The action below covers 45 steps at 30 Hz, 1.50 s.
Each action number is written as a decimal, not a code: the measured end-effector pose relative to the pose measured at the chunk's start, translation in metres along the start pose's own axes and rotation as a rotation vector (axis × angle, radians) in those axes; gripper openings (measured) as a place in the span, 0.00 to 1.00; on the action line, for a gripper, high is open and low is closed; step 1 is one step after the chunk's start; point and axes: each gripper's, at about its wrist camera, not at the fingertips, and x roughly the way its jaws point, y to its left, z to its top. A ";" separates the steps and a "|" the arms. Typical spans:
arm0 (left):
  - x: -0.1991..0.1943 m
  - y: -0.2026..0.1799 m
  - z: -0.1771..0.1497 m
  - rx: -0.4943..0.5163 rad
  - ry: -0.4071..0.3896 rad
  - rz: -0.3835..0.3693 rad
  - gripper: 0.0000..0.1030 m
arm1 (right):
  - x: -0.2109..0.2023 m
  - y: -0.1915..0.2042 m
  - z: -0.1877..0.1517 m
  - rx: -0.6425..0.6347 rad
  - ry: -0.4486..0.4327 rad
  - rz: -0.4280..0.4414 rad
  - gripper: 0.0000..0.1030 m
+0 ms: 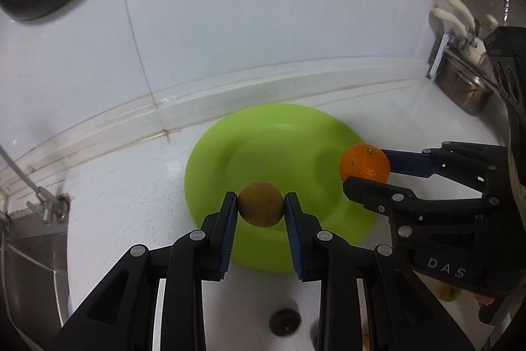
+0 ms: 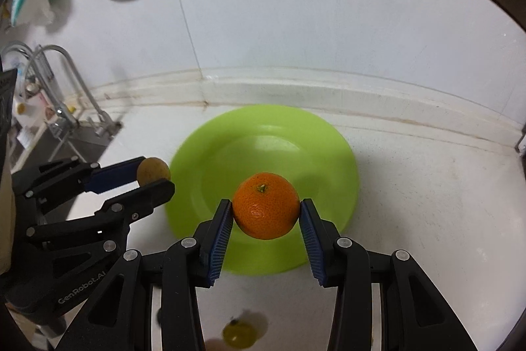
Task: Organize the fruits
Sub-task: 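Carry the brown fruit and orange over the green plate with both tools, then open both tools to drop the brown fruit and orange onto the plate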
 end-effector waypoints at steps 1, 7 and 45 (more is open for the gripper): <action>0.006 0.001 0.001 0.001 0.009 -0.001 0.28 | 0.005 -0.001 0.001 -0.001 0.010 -0.003 0.41; 0.030 0.003 0.002 0.008 0.058 -0.007 0.28 | 0.029 -0.007 0.005 0.001 0.059 -0.018 0.41; -0.125 -0.043 -0.067 -0.082 -0.127 0.102 0.77 | -0.119 0.006 -0.056 -0.051 -0.167 -0.070 0.61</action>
